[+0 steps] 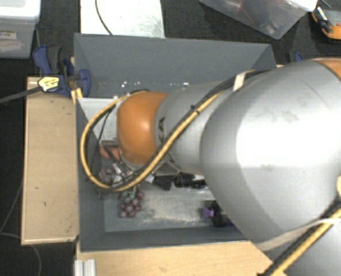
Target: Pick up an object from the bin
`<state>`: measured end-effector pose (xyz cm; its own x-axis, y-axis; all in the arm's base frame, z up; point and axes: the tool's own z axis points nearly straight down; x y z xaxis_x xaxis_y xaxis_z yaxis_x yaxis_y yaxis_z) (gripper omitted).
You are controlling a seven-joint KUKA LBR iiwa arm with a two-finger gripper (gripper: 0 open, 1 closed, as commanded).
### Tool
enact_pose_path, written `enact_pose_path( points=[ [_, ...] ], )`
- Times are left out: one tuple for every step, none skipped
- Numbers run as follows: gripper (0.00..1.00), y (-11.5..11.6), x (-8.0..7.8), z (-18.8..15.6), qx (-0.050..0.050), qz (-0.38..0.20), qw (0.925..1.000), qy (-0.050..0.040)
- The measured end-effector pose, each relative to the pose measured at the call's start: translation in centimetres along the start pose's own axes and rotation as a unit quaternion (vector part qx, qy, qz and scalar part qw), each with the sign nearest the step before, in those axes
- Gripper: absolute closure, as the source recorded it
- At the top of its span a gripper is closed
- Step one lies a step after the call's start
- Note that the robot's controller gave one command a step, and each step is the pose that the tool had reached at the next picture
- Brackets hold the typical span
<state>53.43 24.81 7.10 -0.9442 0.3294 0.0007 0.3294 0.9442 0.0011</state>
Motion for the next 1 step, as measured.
enact_pose_path(
  points=[
    [1.00,0.00,0.00,-0.31,0.000,0.000,1.0000,0.0000]
  ],
)
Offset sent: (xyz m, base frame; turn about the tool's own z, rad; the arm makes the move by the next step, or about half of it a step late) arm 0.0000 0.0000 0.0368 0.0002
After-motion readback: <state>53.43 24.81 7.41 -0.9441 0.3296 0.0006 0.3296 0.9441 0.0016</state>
